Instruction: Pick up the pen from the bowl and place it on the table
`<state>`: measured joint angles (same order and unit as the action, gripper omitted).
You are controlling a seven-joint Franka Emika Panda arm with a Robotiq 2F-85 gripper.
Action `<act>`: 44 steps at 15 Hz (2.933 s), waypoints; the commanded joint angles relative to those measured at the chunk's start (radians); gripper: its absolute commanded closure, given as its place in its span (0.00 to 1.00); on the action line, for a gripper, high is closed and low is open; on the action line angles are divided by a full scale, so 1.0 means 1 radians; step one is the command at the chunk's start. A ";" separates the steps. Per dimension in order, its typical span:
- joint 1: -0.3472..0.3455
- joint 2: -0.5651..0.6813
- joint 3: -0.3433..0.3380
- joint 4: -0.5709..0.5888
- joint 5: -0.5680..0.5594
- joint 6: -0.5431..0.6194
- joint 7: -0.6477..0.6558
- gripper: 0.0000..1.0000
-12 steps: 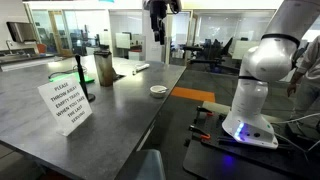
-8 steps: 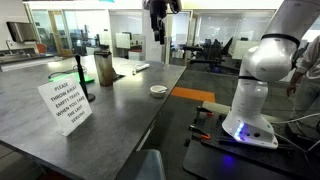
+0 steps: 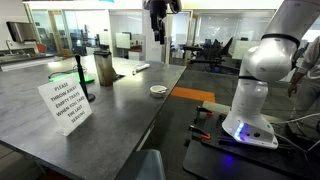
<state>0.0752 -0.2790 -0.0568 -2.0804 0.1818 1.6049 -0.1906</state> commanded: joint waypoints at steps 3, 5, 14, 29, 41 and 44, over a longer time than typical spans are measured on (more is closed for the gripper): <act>-0.041 0.045 0.003 0.040 -0.021 0.021 0.005 0.00; -0.082 0.078 -0.023 0.066 -0.040 0.055 0.013 0.00; -0.260 0.391 -0.157 0.217 -0.120 0.328 -0.124 0.00; -0.327 0.798 -0.108 0.337 -0.210 0.346 -0.173 0.00; -0.341 0.929 -0.078 0.382 -0.219 0.352 -0.159 0.10; -0.350 0.946 -0.081 0.394 -0.219 0.345 -0.154 0.14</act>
<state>-0.2601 0.6506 -0.1468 -1.7123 -0.0196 1.9640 -0.3692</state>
